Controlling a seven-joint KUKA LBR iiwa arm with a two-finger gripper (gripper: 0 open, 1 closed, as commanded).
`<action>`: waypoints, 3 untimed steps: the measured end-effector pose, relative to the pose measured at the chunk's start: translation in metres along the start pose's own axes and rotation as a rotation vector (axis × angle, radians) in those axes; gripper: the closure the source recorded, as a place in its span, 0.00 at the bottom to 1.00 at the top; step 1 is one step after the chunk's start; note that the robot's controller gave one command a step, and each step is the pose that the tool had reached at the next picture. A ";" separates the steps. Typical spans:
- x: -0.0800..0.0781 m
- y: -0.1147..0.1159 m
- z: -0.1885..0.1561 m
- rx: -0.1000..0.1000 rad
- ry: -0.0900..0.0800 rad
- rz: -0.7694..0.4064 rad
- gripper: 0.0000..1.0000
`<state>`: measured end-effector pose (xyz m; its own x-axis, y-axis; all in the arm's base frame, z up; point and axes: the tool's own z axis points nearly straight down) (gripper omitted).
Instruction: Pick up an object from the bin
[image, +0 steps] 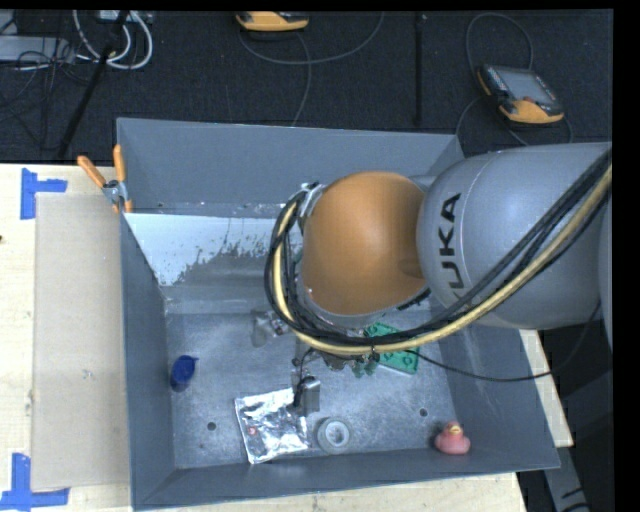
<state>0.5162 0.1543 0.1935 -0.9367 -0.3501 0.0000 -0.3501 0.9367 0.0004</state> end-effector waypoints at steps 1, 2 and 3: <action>0.000 0.000 0.000 0.000 0.000 0.001 1.00; 0.000 0.000 0.000 0.000 0.000 0.002 0.00; 0.034 -0.015 0.125 0.000 0.001 -0.336 0.00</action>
Offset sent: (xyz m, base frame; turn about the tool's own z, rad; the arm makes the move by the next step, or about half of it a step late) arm 0.0000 0.0000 0.0000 0.0000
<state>0.4893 0.1278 0.0682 -0.7689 -0.6394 0.0009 -0.6394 0.7689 0.0005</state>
